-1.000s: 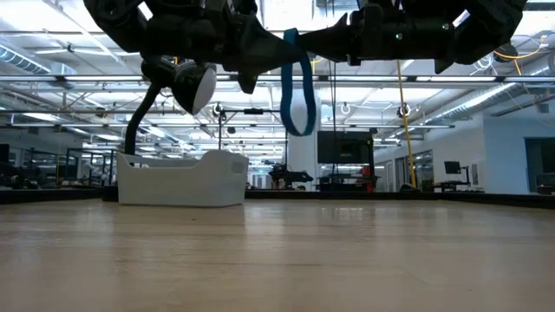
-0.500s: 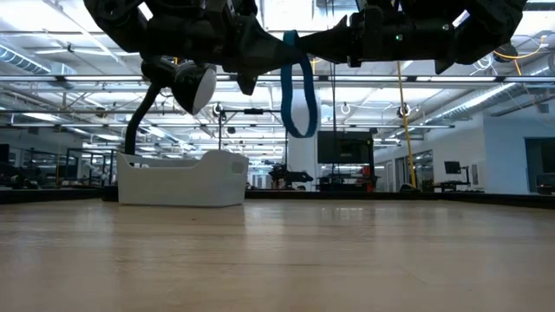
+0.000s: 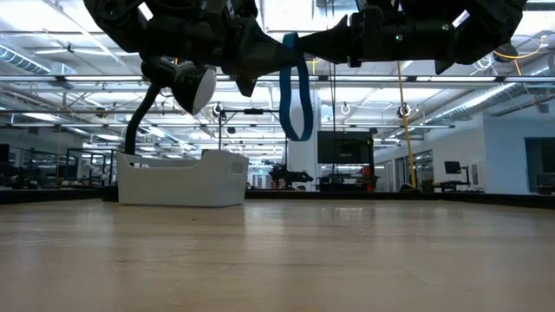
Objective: Pick and place rubber bands into bin
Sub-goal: Put the blue rubber band into the gray bin
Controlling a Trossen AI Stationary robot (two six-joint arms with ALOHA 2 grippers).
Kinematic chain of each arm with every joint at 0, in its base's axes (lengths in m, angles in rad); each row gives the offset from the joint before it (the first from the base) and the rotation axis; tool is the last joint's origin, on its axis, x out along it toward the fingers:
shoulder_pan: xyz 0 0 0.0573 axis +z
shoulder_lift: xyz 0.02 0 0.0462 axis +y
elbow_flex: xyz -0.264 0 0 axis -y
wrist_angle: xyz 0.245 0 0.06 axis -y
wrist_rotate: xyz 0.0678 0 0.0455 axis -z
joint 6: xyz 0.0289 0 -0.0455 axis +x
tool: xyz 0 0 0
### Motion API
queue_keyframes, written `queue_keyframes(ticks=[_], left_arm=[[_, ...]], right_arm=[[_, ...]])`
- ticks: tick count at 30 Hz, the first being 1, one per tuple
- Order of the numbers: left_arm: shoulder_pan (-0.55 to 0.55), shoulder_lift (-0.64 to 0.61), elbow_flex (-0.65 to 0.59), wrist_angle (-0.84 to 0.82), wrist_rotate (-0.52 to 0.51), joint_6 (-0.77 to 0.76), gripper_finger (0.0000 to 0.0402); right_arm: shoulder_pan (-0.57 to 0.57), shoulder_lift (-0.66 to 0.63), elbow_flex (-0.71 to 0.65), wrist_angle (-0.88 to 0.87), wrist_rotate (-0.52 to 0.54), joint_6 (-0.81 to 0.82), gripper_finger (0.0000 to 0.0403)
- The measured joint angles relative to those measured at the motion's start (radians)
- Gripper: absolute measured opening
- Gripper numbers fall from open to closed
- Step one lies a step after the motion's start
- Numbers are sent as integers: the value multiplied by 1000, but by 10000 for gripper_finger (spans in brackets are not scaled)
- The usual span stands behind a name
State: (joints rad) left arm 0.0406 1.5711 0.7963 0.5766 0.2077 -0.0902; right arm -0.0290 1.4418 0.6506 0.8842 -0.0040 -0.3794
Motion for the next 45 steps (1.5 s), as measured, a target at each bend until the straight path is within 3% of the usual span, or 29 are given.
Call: queue_keyframes(ticks=[4, 13, 18, 34, 39, 45], left_arm=[[0, 0, 0, 0, 0, 0, 11], [0, 0, 0, -1, 0, 0, 8], [0, 0, 0, -1, -5, 0, 10], [10, -130, 0, -229, -136, 27, 5], [11, -251, -1, -330, -227, 54, 6], [11, -437, -1, -443, -315, 57, 7]], right_arm=[[2, 0, 0, -12, -1, 0, 54], [11, 0, 0, -15, 1, 28, 152], [11, 0, 0, -35, 1, 35, 181], [11, -210, 0, -539, 2, 153, 186], [11, -249, 0, -658, 2, 181, 189], [11, -255, 0, -678, 2, 183, 186]])
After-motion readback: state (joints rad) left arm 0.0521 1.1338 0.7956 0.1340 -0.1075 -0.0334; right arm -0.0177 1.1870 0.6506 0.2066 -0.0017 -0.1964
